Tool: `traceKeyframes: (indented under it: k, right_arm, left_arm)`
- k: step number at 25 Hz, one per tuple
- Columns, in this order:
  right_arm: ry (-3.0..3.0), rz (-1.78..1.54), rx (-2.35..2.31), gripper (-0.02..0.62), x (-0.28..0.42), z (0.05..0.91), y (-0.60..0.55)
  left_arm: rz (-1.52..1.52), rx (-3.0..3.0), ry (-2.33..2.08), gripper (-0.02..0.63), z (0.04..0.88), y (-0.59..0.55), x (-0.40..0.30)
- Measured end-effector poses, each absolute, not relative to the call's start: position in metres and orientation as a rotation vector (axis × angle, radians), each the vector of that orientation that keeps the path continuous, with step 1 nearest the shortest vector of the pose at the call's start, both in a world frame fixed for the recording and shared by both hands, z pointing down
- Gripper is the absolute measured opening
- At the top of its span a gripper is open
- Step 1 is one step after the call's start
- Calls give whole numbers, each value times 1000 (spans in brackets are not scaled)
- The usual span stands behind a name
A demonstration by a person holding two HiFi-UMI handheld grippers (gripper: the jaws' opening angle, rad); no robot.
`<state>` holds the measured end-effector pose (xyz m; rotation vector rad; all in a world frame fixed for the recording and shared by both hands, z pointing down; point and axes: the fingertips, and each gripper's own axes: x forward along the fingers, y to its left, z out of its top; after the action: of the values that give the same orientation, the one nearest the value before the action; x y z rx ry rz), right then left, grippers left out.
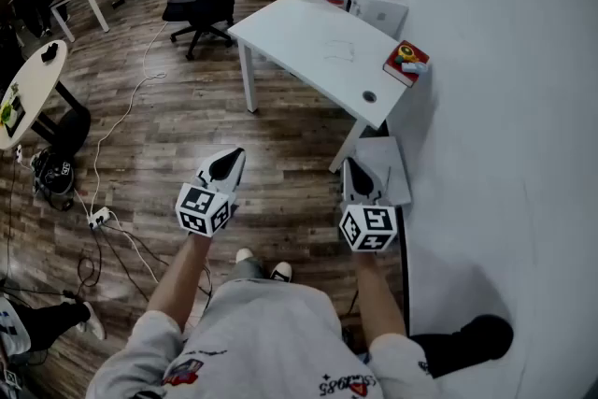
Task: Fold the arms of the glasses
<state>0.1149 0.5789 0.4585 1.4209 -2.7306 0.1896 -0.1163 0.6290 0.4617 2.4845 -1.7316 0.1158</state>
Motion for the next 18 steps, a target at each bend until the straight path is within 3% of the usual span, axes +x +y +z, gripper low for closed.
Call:
traceKeyframes:
  k: [10,12,13,16,18]
  right_arm:
    - [-2831,315,1281,2,106,469,587]
    - [-2818,324,1264,45,107,473,590]
    - [-2813,328,1266,67,109,473,590]
    - [-2790,329,1305,150,118,478,590]
    - [-2762,299,1352,236,124,482,587]
  left_arm:
    - [158,2487,-1689,5,475,635,-114]
    - [157,2484,-1675,9,477,637,-115]
    - [154,2480,-1664,28,478,638,-115]
    - [155,2457,-1631,201,487,641,-111]
    - [149,2445,-1620,267,494,642,-109]
